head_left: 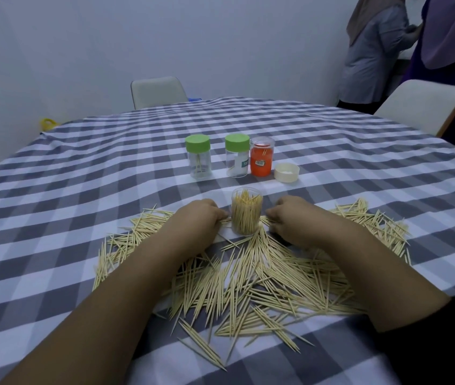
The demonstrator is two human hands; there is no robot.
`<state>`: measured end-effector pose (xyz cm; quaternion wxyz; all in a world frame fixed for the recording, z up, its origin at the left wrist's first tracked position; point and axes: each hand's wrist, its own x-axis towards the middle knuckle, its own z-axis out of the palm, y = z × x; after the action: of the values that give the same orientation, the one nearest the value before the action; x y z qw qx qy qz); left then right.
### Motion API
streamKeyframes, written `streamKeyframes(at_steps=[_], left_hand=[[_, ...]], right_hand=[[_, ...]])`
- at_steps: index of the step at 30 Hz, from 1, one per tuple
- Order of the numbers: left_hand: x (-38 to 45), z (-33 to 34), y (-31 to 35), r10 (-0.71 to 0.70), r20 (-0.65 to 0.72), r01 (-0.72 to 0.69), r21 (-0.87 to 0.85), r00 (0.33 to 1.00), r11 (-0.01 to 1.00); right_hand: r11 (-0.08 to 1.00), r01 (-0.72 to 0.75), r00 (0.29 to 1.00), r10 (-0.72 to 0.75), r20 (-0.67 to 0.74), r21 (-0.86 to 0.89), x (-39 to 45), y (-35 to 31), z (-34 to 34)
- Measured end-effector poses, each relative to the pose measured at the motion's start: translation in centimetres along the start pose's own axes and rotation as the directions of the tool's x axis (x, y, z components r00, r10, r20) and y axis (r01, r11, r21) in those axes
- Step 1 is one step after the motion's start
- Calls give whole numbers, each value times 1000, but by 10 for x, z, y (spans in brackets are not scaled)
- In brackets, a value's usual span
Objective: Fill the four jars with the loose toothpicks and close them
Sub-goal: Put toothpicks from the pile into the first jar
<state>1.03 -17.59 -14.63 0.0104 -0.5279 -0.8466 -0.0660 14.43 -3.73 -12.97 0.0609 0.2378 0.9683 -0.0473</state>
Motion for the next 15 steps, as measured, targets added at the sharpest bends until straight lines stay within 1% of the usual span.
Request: streamKeyframes(at_steps=[2, 4, 5, 8, 11, 15], left_hand=[[0, 2, 1, -7, -2, 7, 22, 1000, 1000], [-1, 4, 4, -5, -16, 6, 41, 1000, 999], [-2, 4, 6, 7, -27, -5, 76, 1000, 997], [-2, 4, 13, 51, -41, -38, 273, 998, 961], [-1, 4, 18, -32, -54, 49, 359, 998, 932], [-1, 3, 20, -114, -73, 132, 334, 991, 933]], right_hand=[[997, -65, 998, 65, 5, -38, 2, -6, 0], [996, -73, 997, 72, -25, -47, 1, -10, 1], [996, -68, 997, 65, -50, -56, -1, -12, 1], [995, -76, 988, 65, -141, -68, -6, -18, 4], [993, -82, 982, 66, -178, -86, -8, -24, 5], [992, -97, 978, 79, -191, -86, -10, -28, 2]])
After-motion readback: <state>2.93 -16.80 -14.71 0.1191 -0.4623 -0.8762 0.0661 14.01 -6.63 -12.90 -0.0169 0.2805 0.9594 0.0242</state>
